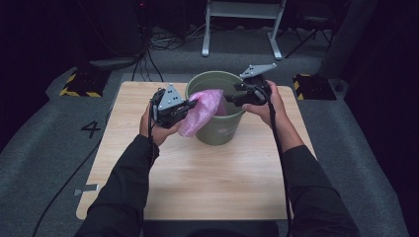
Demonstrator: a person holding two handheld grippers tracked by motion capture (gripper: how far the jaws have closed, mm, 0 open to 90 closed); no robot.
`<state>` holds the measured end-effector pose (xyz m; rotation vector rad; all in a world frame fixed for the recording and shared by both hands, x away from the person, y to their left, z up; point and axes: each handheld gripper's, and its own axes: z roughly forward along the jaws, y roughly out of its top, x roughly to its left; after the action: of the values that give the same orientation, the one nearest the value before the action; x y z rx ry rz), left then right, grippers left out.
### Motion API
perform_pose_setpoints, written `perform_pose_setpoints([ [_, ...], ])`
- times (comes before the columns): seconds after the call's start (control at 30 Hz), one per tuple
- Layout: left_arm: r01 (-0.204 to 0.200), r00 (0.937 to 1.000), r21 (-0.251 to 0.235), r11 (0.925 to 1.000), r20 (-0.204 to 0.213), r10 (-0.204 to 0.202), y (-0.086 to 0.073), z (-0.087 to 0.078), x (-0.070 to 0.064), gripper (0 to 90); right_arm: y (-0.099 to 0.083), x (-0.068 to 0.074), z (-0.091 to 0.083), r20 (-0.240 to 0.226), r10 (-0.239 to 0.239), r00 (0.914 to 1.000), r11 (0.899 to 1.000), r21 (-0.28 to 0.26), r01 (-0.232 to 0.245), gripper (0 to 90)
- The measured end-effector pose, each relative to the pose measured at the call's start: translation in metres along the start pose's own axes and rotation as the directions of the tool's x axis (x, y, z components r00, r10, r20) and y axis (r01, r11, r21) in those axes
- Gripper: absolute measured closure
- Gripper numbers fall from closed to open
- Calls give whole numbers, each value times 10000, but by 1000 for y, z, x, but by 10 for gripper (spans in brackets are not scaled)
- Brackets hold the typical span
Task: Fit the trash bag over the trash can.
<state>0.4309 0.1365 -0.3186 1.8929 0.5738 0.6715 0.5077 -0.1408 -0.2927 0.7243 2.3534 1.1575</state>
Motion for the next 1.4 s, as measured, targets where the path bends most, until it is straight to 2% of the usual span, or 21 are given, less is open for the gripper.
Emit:
perform_pose_setpoints([
  [0.2,-128,9999,183,9998,0,128,0,4,-4,887,-1,6,-17,-198,-250,9995,9975,-665,236,414],
  [0.23,-110,9999,205,9997,22,109,1,5,-4,885,-1,9,-22,-227,-568,9981,9952,-806,548,393],
  [0.3,-139,9999,280,9995,84,137,1,6,-4,880,-2,10,-24,-445,-655,9969,9932,-992,608,377],
  [0.43,-274,9995,503,9984,171,266,3,14,-9,864,-1,18,-23,-954,-1035,9900,9872,-1312,906,332],
  [0.53,-393,9991,597,9974,162,384,4,17,-11,848,0,22,-19,-1085,-1105,9879,9870,-1283,963,330],
  [0.6,-532,9985,666,9964,166,522,5,20,-14,829,1,27,-8,-1041,-1262,9865,9881,-1012,1158,338],
  [0.67,-548,9984,668,9963,164,538,5,21,-14,818,0,28,0,-875,-1250,9883,9896,-818,1179,379],
  [0.7,-523,9985,663,9964,203,511,5,22,-15,813,-1,28,3,-871,-1214,9888,9905,-749,1150,438],
  [0.73,-523,9985,663,9964,203,511,5,22,-15,810,-1,28,3,-871,-1214,9888,9905,-749,1150,438],
  [0.8,-551,9983,665,9963,209,538,5,23,-16,799,-3,28,11,-1038,-1255,9866,9908,-635,1194,612],
  [0.83,-558,9983,672,9962,193,546,5,24,-16,791,-4,29,13,-1057,-1318,9856,9902,-610,1259,667],
  [0.87,-558,9983,672,9962,193,546,5,24,-16,783,-4,29,13,-1057,-1318,9856,9902,-610,1259,667],
  [0.9,-558,9983,654,9963,176,548,5,24,-16,775,-6,30,16,-1002,-1377,9854,9897,-519,1331,776],
  [0.97,-550,9984,648,9964,143,542,5,23,-16,762,-6,30,17,-1015,-1304,9862,9909,-460,1263,812],
  [1.0,-517,9987,653,9965,72,514,5,23,-16,725,-6,29,18,-1010,-1251,9870,9916,-451,1211,848],
  [1.03,-367,9990,651,9972,-233,382,5,22,-15,624,-7,27,17,-882,-1077,9903,9935,-478,1038,878],
  [1.07,-367,9990,651,9972,-233,382,5,22,-15,553,-7,26,17,-838,-992,9915,9942,-495,953,888],
  [1.1,-157,9982,605,9980,-561,191,5,19,-14,474,-8,23,16,-728,-785,9943,9958,-531,747,895],
  [1.2,168,9983,146,9998,-560,-159,3,9,-11,375,-11,15,13,-626,-373,9973,9974,-645,333,900],
  [1.33,296,9983,3,9996,-507,-295,0,0,-8,334,-13,9,11,-517,-153,9985,9979,-642,120,900],
  [1.4,322,9994,30,9995,-161,-321,-3,-7,-7,328,-16,5,9,-386,-60,9992,9981,-609,37,895],
])
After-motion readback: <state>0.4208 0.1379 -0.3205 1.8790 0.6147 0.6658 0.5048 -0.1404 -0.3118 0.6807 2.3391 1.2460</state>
